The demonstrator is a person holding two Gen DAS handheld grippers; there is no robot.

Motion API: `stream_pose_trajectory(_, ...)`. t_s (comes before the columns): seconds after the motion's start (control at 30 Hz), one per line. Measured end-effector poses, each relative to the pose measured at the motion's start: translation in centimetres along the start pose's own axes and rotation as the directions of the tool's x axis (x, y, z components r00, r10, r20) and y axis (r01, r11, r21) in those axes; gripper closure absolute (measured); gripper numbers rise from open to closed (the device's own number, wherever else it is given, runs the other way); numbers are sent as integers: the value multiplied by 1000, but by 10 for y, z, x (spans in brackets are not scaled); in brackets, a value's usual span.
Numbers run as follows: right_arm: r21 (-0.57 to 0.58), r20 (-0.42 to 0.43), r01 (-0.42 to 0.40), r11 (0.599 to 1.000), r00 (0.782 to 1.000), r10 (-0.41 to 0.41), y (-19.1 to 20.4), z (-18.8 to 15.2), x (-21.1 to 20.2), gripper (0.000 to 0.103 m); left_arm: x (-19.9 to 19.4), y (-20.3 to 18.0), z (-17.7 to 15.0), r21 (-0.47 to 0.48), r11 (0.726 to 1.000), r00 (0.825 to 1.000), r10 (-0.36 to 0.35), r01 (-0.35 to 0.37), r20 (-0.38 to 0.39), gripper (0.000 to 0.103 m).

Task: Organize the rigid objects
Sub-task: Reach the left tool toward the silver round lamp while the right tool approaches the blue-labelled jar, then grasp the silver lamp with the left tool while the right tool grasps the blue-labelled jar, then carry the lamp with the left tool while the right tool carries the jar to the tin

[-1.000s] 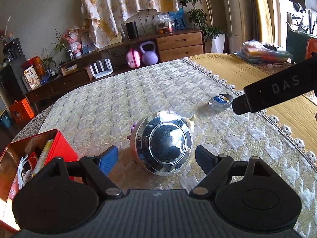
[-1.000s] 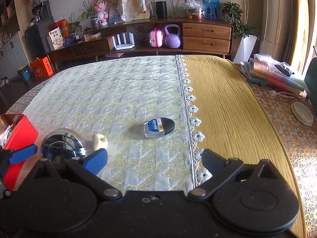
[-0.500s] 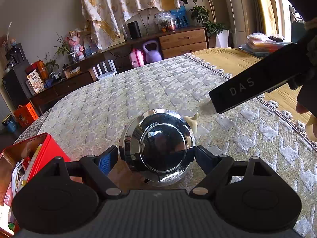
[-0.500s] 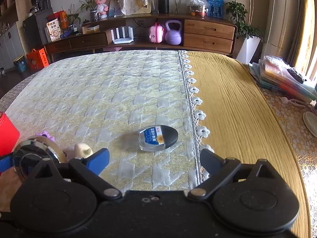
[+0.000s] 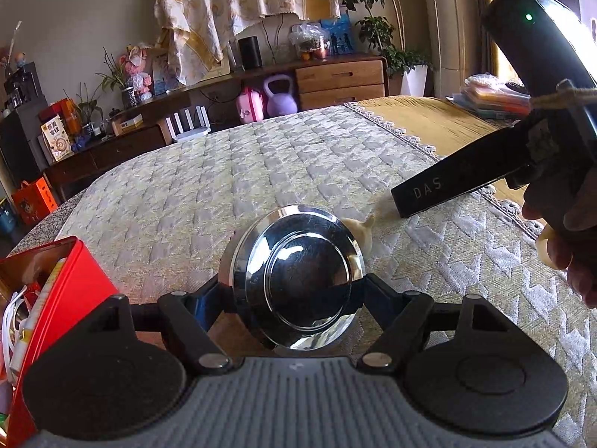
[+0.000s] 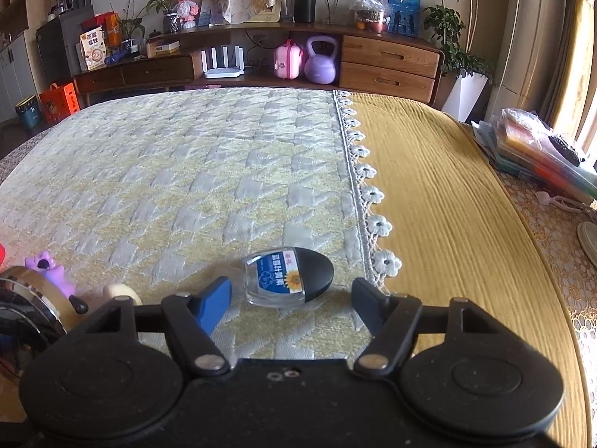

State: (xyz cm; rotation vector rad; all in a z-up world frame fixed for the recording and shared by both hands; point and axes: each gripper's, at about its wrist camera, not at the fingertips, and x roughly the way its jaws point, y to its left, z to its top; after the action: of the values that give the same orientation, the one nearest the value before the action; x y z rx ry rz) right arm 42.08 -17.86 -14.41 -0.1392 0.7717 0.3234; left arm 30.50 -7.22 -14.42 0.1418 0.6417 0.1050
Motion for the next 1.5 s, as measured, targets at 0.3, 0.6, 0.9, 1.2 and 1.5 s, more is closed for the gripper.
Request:
stream_pose_trajectory(0.3,20,19,11,1000,1000,-12,2,-4,-6,53,-4,9,-2,-30,999,1000,-23,23,-4,27)
stream_pose_trajectory(0.6,46,6,-20,999,1000,20,5,-24,-38,53,-17,21,-4,-70,997,999,-47,45,-16,27)
stream_pose_trajectory(0.9,66,17,-67,996,998,66,17,-44,-89,53,-52,37,-3,-99,991,996,-88,87,-5,27)
stream_pose_trajectory(1.2,74,49,-109,991,993,105,37,-53,-143,53,-95,57,-4,-127,984,992,-127,127,7,27)
stream_pose_trajectory(1.5,58,86,-143,988,987,138,64,-56,-185,53,-133,84,-7,-160,976,989,-144,146,24,27)
